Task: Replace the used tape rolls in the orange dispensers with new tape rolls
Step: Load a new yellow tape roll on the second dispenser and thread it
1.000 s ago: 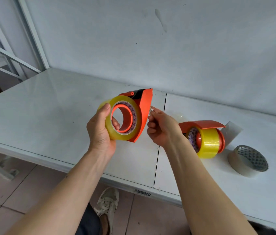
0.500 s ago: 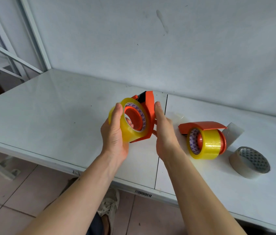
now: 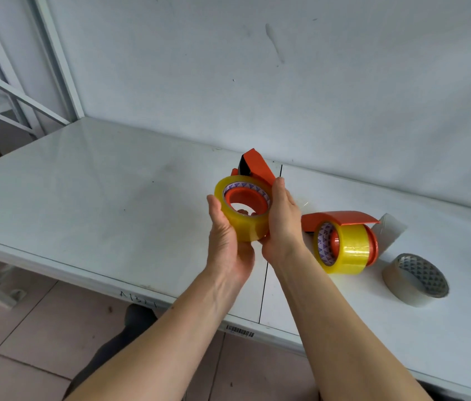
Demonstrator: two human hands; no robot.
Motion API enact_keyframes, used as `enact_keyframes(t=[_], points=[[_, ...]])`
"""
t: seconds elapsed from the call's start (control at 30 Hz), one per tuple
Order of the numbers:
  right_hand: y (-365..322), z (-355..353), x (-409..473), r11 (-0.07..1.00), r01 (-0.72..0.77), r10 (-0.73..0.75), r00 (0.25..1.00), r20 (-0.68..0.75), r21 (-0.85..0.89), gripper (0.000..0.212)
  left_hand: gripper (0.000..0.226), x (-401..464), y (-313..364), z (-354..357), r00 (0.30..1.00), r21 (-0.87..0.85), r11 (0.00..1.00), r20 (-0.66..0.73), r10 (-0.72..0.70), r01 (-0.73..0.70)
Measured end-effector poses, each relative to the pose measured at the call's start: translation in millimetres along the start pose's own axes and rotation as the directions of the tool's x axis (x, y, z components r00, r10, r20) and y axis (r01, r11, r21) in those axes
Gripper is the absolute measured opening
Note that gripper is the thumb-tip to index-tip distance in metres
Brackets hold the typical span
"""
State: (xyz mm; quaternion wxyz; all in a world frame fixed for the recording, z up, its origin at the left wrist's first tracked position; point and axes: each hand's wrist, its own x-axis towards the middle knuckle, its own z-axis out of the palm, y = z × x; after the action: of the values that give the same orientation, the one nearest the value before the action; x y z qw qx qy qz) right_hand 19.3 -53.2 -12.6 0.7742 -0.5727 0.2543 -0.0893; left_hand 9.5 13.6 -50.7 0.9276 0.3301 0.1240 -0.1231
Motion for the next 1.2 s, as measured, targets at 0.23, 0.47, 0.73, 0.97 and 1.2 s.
enact_keyframes(t=[0.23, 0.47, 0.73, 0.97, 1.2], points=[[-14.5, -9.1, 16.5, 0.991, 0.071, -0.097, 0.965, -0.243, -0.112, 0.016, 0.064, 13.3, -0.2, -0.5, 0.984, 0.138, 0.975, -0.081, -0.162, 0.172], [-37.5, -2.7, 48.2, 0.705, 0.224, -0.254, 0.966, 0.055, -0.673, 0.034, 0.046, 24.6, -17.1, -4.4, 0.978, 0.225, 0.956, -0.129, -0.164, 0.190], [-43.6, 49.0, 78.1, 0.172, 0.294, -0.214, 0.943, 0.256, -0.940, 0.034, 0.063, 35.8, -0.7, -2.0, 0.938, -0.100, 0.953, -0.173, -0.301, 0.287], [-24.3, 70.1, 87.8, -0.036, 0.306, -0.168, 0.937, 0.307, -0.951, 0.044, 0.066, 47.6, 10.6, -12.6, 0.929, -0.275, 0.912, -0.126, -0.349, 0.305], [-23.7, 63.2, 88.4, 0.055, 0.287, -0.084, 0.956, 0.282, -0.956, 0.047, 0.071, 40.2, 15.6, -14.8, 0.913, -0.199, 0.915, -0.148, -0.381, 0.350]])
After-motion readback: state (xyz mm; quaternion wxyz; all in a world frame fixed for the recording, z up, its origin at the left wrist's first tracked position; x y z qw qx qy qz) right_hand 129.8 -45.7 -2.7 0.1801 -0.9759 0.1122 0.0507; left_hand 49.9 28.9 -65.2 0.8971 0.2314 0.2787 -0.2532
